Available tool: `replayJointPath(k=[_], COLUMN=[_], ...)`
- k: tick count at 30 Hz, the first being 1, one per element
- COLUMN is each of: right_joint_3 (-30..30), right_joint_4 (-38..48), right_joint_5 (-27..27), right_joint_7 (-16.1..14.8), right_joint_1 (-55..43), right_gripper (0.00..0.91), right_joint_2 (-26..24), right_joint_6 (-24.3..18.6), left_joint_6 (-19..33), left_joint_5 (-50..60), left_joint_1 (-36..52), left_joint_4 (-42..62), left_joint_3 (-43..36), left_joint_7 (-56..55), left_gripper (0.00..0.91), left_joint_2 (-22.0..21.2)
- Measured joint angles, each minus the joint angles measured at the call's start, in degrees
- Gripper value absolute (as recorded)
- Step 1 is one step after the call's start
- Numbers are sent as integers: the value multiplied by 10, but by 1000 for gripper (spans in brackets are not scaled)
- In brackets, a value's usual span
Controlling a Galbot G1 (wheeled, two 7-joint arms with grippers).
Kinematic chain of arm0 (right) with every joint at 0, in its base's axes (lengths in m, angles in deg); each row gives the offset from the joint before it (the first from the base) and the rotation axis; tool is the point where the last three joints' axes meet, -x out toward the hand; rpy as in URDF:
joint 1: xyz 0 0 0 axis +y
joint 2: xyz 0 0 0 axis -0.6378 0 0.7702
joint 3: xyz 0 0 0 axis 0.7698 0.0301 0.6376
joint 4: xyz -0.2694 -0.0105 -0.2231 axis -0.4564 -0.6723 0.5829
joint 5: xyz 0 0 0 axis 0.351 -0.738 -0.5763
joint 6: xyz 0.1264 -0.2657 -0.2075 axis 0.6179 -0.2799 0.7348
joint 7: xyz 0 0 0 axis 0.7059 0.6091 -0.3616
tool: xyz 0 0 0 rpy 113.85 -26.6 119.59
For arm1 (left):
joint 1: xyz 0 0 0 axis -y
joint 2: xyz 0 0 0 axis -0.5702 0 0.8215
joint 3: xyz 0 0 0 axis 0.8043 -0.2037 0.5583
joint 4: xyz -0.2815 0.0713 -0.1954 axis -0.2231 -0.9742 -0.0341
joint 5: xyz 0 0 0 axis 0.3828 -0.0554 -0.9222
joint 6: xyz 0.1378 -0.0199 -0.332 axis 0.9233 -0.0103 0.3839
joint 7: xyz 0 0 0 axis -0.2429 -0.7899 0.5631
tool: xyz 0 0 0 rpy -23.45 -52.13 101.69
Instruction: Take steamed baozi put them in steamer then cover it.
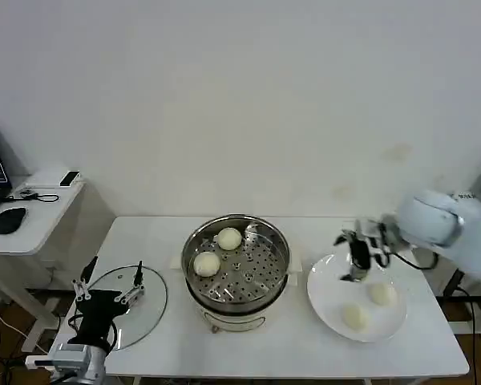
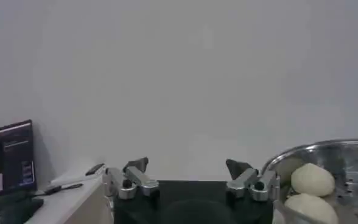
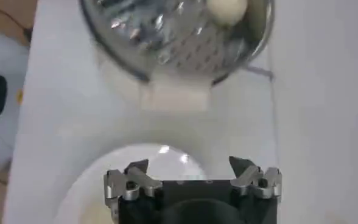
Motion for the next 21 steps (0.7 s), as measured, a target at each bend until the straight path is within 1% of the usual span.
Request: replayJointPath(k=[5,9,16,21], right_joint_3=[-122,-207,-326,-383], right_joint_4=[3,5,0,2], right_joint_5=[-65,-113,-181,-216], right_joint_7=[-21,-28,-29,-24], right_joint_1=[150,256,396,464], right_gripper=[907,907,907,907], right_joint_2=[-32,-43,-42,-32], right_joint_6=[-48,-72,-83,-82], left_joint_6=[0,1,2,2], left_joint_5=[2,4,10,15], left_joint_1=[-1,-4,-9,-9], left_joint_4=[5,9,14,13], left_joint_3=[1,3,1,-1], left_joint_7=[0,0,0,0], left_gripper=[907,907,907,907], left_joint_2=[0,-1,-7,-9])
